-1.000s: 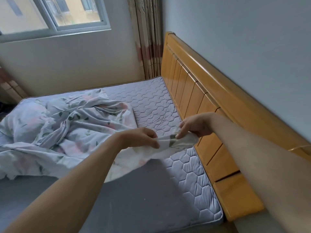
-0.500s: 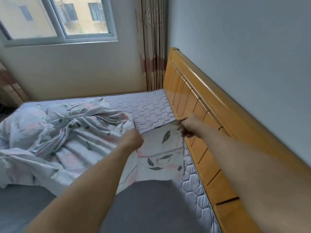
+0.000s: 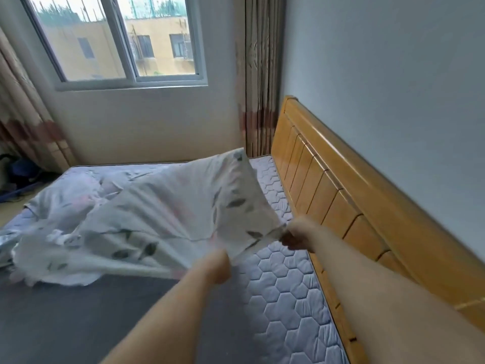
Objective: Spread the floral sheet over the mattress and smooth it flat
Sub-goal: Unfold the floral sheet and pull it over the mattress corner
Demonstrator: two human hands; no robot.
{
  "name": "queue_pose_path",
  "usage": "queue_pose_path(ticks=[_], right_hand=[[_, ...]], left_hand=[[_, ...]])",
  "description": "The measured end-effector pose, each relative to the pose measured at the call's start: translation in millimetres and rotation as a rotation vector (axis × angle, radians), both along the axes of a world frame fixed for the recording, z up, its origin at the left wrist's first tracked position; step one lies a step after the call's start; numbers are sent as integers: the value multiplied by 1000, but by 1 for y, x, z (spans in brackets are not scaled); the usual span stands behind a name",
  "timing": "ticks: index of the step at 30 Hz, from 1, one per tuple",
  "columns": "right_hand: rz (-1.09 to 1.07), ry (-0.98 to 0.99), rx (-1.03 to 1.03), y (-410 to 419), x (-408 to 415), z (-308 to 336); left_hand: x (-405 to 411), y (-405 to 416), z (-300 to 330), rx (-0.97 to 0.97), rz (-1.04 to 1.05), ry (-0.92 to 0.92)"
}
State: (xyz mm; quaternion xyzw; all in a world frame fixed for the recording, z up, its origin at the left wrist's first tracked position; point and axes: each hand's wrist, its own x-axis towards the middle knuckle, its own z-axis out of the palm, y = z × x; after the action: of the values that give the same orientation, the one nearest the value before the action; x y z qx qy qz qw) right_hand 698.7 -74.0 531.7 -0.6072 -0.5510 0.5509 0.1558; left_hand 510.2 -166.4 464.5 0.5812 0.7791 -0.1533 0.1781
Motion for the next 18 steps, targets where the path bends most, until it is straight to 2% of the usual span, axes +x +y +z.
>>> queue_pose_path(ticks=[1, 3, 5, 8, 10, 11, 14, 18], right_hand=[[26, -61, -81, -11, 9, -16], [-13, -49, -126, -22, 26, -25], [-128, 86, -59, -15, 32, -9], [-257, 422, 58, 0, 36, 32], [-283, 607, 81, 4, 43, 46], [-300, 611, 92, 4, 47, 47], [-404, 450, 110, -2, 66, 11], [-503, 274, -76, -22, 98, -87]], left_hand=[[6, -11, -17, -65, -40, 7], [15, -12, -14, -15, -89, -24], [12, 2, 17, 217, -23, -69], [7, 19, 74, 600, 123, -118], [14, 20, 92, 755, 146, -138], [20, 18, 94, 778, 136, -158], [47, 8, 56, 599, 4, -180], [86, -17, -29, 202, -167, -149]])
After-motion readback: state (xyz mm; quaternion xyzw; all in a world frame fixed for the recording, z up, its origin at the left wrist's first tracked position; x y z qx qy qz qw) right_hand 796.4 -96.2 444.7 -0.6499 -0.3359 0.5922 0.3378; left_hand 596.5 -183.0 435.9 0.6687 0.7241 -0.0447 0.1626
